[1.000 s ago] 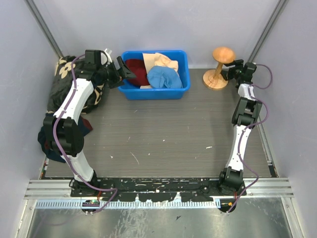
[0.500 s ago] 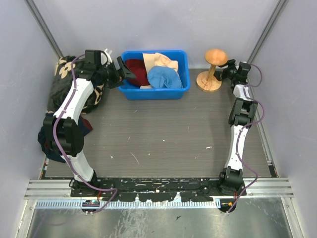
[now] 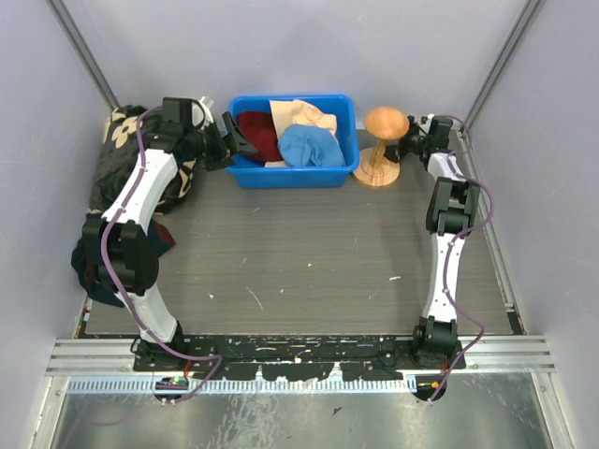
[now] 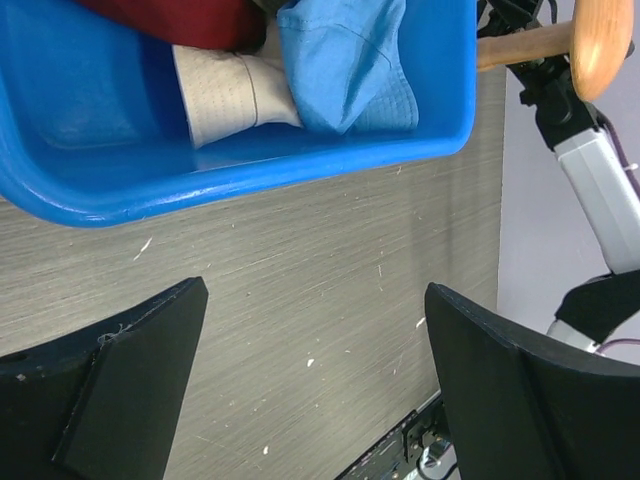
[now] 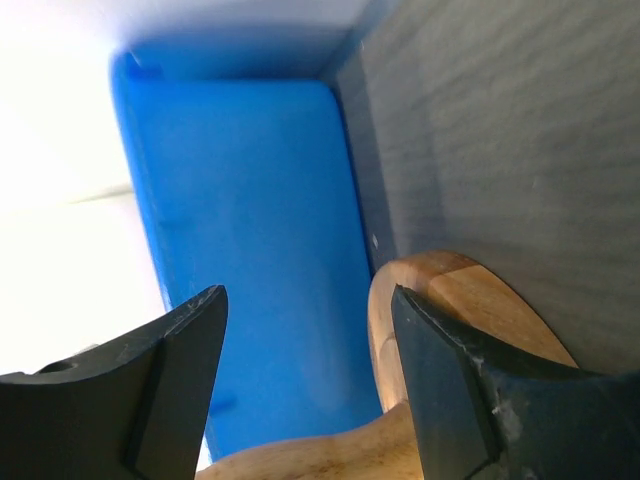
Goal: Stack the hats
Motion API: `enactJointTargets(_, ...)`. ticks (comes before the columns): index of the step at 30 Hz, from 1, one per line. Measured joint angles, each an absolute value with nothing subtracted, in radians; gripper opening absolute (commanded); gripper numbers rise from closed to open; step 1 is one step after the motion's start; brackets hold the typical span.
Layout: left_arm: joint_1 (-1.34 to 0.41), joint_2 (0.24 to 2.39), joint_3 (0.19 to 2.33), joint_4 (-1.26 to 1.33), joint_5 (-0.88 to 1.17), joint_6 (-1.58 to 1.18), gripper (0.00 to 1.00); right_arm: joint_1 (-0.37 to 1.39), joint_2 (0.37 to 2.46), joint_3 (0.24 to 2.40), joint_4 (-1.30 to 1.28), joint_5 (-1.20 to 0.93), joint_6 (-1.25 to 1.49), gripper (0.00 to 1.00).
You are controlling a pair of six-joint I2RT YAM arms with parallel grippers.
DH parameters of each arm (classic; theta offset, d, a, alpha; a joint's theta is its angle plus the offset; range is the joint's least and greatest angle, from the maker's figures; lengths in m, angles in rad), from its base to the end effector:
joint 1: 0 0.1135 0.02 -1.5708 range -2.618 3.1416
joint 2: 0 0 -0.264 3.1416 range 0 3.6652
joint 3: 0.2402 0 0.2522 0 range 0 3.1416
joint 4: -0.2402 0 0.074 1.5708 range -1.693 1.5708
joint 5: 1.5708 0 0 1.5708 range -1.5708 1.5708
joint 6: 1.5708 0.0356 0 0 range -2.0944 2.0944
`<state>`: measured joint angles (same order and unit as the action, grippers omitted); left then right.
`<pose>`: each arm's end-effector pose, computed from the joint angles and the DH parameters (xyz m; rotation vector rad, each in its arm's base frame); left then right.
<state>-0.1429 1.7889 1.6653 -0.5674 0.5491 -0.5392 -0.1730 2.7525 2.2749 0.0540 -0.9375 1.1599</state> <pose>0.4012 -0.0765 0.3341 -0.1543 2.3220 -0.9755 0.5921 -0.0743 0.1153 0.7379 2.0198 1.5369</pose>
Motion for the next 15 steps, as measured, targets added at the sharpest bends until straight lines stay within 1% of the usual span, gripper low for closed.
enactJointTargets(5,-0.143,1.786,1.649,-0.569,0.553,-0.531,0.98,-0.149,2.638,2.142,-0.107,-0.950,0.963,0.75)
enactJointTargets(9,-0.143,1.773,1.631,-0.571,0.560,-0.527,0.98,-0.139,2.479,1.893,-0.128,-0.948,0.870,0.75)
enactJointTargets(15,-0.143,1.719,1.583,-0.572,0.563,-0.526,0.98,-0.118,2.240,1.504,-0.074,-0.925,0.847,0.75)
